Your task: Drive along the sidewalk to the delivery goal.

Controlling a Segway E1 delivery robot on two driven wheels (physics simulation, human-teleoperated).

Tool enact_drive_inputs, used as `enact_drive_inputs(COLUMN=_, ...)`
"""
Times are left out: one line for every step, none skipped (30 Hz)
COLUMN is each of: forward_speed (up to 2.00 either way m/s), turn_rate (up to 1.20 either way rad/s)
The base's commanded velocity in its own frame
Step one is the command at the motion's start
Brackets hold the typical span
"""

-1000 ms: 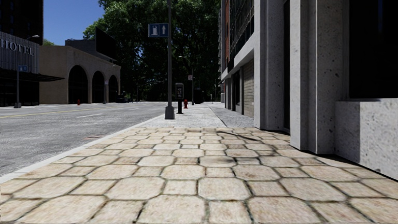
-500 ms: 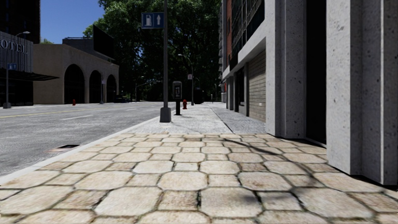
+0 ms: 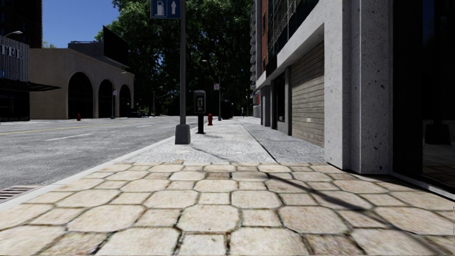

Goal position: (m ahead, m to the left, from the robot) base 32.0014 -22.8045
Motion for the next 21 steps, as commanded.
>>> enact_drive_inputs(forward_speed=2.00, turn_rate=-0.07)
enact_drive_inputs(forward_speed=2.00, turn_rate=-0.07)
enact_drive_inputs(forward_speed=2.00, turn_rate=-0.17)
enact_drive_inputs(forward_speed=2.00, turn_rate=-0.17)
enact_drive_inputs(forward_speed=2.00, turn_rate=-0.22)
enact_drive_inputs(forward_speed=2.00, turn_rate=-0.25)
enact_drive_inputs(forward_speed=2.00, turn_rate=-0.22)
enact_drive_inputs(forward_speed=2.00, turn_rate=-0.04)
enact_drive_inputs(forward_speed=2.00, turn_rate=-0.04)
enact_drive_inputs(forward_speed=2.00, turn_rate=0.00)
enact_drive_inputs(forward_speed=2.00, turn_rate=0.00)
enact_drive_inputs(forward_speed=2.00, turn_rate=0.00)
enact_drive_inputs(forward_speed=2.00, turn_rate=0.00)
enact_drive_inputs(forward_speed=2.00, turn_rate=0.00)
enact_drive_inputs(forward_speed=2.00, turn_rate=0.00)
enact_drive_inputs(forward_speed=2.00, turn_rate=0.00)
enact_drive_inputs(forward_speed=2.00, turn_rate=0.00)
enact_drive_inputs(forward_speed=2.00, turn_rate=0.00)
enact_drive_inputs(forward_speed=2.00, turn_rate=0.00)
enact_drive_inputs(forward_speed=2.00, turn_rate=0.00)
enact_drive_inputs(forward_speed=2.00, turn_rate=0.00)
